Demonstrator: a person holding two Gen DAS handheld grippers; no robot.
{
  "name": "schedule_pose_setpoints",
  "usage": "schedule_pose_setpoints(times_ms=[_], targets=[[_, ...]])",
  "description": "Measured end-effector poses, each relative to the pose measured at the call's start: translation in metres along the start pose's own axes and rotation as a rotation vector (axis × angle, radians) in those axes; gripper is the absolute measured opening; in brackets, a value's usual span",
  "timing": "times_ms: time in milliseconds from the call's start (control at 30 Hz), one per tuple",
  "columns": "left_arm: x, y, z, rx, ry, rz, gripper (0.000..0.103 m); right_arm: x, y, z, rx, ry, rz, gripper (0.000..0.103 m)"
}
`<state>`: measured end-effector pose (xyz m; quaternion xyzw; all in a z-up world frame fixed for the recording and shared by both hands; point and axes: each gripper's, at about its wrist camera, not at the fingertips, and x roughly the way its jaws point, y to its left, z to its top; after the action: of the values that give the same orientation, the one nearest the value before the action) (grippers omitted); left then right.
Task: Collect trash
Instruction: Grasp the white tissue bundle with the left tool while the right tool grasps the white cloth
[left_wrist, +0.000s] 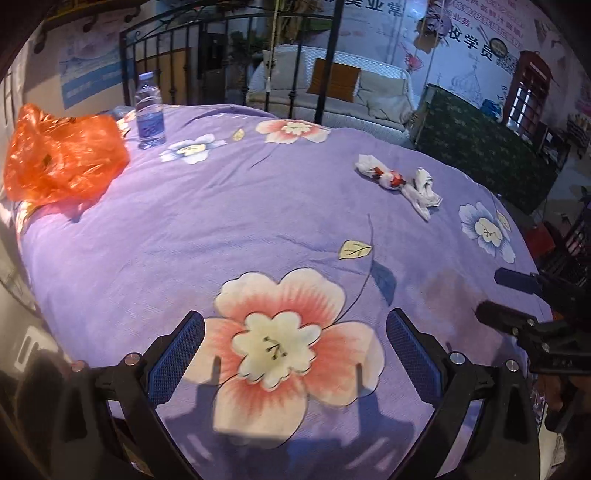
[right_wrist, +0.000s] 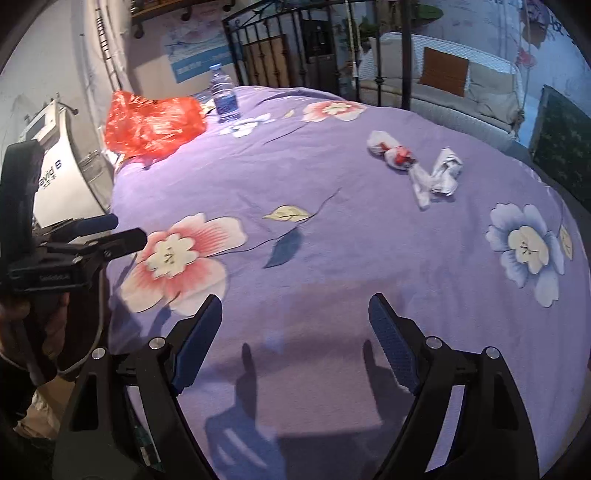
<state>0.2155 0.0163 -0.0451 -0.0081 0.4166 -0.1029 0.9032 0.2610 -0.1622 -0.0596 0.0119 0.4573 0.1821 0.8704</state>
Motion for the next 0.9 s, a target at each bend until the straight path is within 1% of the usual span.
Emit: schedule_pose_setpoints(times_ms=[67,167,267,367,433,500,533,567,633,667,733,767,833,900], targets=[[0.012,-0.012,0.011,0.016,0.015,-0.029,0.097,0.005,-0.024,0.016,0.026,-0.012,-0.035,0.081],[0.034,-0.028,0.031,0.009,0.051,-0.079,0.097,0.017,-0.06,0.046,0.076,-0.031,-0.11,0.081],[0.051,-0.042,0.047,0.026,0.049,-0.076,0.097,0.035,-0.098,0.08,0.151,-0.048,-0.152,0.079],[0.067,-0.054,0.057,0.039,0.051,-0.087,0.097,0.057,-0.129,0.11,0.238,-0.055,-0.164,0.076],[0.077,-0.059,0.062,0.044,0.06,-0.092,0.097,0.079,-0.143,0.125,0.269,-0.04,-0.183,0.072],[0.088,-0.064,0.067,0.051,0.068,-0.09,0.097,0.1,-0.152,0.135,0.302,-0.014,-0.182,0.067],[0.093,-0.066,0.07,0.056,0.071,-0.087,0.097,0.11,-0.155,0.138,0.32,-0.001,-0.172,0.066],[0.098,-0.067,0.072,0.06,0.071,-0.084,0.097,0.12,-0.157,0.141,0.327,0.014,-0.184,0.066],[0.106,-0.069,0.077,0.065,0.074,-0.079,0.097,0.136,-0.161,0.145,0.334,0.039,-0.231,0.065],[0.109,-0.069,0.079,0.067,0.077,-0.08,0.097,0.141,-0.163,0.146,0.348,0.047,-0.22,0.065],[0.115,-0.07,0.083,0.068,0.08,-0.08,0.097,0.149,-0.167,0.145,0.369,0.064,-0.202,0.059],[0.118,-0.07,0.085,0.069,0.081,-0.079,0.096,0.151,-0.167,0.143,0.365,0.072,-0.214,0.056],[0.123,-0.072,0.088,0.075,0.084,-0.075,0.096,0.154,-0.166,0.142,0.335,0.081,-0.242,0.04],[0.127,-0.073,0.091,0.077,0.083,-0.069,0.096,0.153,-0.167,0.139,0.313,0.082,-0.251,0.033]])
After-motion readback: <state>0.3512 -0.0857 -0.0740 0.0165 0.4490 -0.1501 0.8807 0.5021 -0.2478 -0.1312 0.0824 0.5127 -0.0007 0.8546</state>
